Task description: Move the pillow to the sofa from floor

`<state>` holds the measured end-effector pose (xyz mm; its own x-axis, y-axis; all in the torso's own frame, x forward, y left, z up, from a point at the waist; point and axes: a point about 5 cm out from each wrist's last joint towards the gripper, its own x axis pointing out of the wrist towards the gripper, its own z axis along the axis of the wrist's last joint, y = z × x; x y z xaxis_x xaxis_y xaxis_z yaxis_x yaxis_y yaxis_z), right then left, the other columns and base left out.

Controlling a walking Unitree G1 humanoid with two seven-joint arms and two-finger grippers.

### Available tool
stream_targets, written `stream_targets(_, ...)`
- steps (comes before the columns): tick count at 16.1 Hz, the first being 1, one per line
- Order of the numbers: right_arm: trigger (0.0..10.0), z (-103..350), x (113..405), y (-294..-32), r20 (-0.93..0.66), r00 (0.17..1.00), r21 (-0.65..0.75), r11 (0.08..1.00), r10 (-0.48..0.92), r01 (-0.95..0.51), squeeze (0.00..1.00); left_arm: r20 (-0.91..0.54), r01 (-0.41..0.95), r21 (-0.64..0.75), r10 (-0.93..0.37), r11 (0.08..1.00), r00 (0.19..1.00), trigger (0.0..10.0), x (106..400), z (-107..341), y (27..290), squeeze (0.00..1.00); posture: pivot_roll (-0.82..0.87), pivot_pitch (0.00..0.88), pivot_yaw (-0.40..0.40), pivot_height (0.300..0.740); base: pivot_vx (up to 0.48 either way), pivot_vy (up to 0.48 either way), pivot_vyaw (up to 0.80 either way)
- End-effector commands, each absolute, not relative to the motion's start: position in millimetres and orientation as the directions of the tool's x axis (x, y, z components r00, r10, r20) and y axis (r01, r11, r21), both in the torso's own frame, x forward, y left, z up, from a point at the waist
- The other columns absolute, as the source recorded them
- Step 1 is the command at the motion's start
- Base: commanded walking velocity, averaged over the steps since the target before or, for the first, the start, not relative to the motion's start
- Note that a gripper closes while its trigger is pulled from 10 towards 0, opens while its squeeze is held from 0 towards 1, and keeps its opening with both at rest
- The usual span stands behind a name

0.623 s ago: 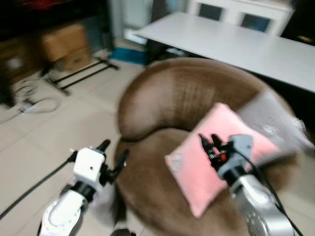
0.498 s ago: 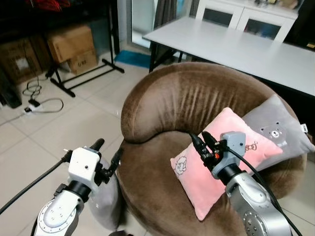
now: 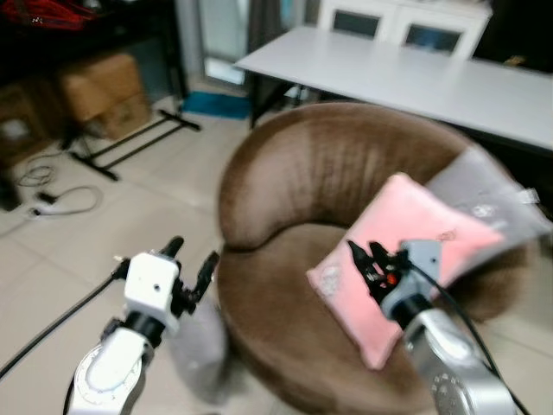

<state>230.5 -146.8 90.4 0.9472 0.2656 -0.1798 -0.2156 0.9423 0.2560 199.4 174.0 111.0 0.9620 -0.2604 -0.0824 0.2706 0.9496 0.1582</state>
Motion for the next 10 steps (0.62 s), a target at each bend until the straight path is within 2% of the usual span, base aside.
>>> stream_targets(1,10.0,92.7,232.6,-142.8,-0.175,0.945,0.28,0.934,0.276,-0.221,0.0,-0.092,0.242,0.18,-0.228,0.954,0.969,10.0,200.1,110.7,179.9,0.0,-0.01,0.0,-0.041,0.74,0.0,0.322,0.0)
stream_targets(8,10.0,91.4,234.4,-142.0,-0.187,0.941,0.289,0.931,0.282,-0.222,0.0,-0.089,0.225,0.179,-0.212,0.958,0.973,10.0,199.3,110.6,180.8,0.0,-0.01,0.0,-0.046,0.74,0.0,0.342,0.0)
stream_targets(10,10.0,88.9,234.4,-145.7,-0.202,0.947,0.301,0.936,0.25,-0.183,0.0,-0.089,0.224,0.178,-0.211,0.958,0.973,10.0,199.6,110.3,180.8,0.0,-0.02,0.0,-0.043,0.74,0.0,0.399,0.0)
